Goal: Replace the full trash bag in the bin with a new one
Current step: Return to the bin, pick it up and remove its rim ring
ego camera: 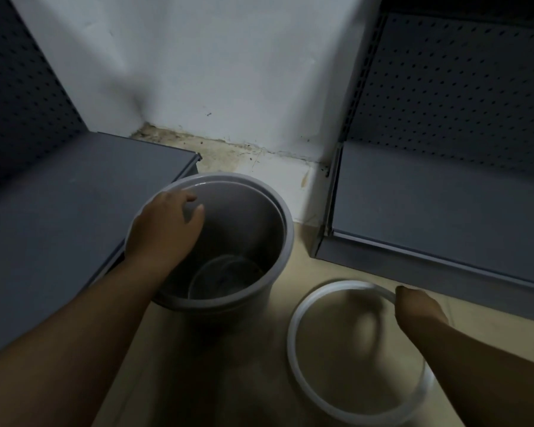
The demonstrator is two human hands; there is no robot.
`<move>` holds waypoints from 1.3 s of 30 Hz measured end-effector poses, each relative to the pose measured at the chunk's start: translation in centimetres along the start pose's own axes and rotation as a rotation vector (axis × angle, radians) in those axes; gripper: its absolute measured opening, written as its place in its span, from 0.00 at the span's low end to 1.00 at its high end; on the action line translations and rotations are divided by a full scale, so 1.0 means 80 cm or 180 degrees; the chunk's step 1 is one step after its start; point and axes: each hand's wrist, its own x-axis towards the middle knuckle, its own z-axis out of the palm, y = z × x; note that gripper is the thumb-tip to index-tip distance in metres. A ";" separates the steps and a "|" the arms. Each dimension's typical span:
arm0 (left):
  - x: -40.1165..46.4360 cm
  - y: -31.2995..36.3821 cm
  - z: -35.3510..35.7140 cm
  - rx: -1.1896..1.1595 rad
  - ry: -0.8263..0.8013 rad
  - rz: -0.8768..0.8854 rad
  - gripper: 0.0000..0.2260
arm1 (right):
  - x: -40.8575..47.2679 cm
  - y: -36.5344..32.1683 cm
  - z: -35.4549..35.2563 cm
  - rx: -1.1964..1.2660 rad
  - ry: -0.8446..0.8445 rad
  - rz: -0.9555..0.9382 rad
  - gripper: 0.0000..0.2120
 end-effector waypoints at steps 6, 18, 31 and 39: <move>0.007 0.001 0.009 -0.0056 0.0009 -0.0039 0.16 | 0.006 -0.017 0.003 0.0117 -0.0226 0.0130 0.14; 0.011 0.033 -0.025 0.0025 0.0158 0.0000 0.16 | -0.039 -0.085 -0.066 0.0522 0.0253 -0.0409 0.15; -0.044 0.226 -0.393 0.0248 0.0151 -0.0143 0.26 | -0.243 -0.135 -0.496 0.0746 0.0713 -0.1499 0.16; -0.108 0.361 -0.694 0.0943 0.1009 -0.0523 0.19 | -0.428 -0.188 -0.803 0.0923 0.1284 -0.2731 0.15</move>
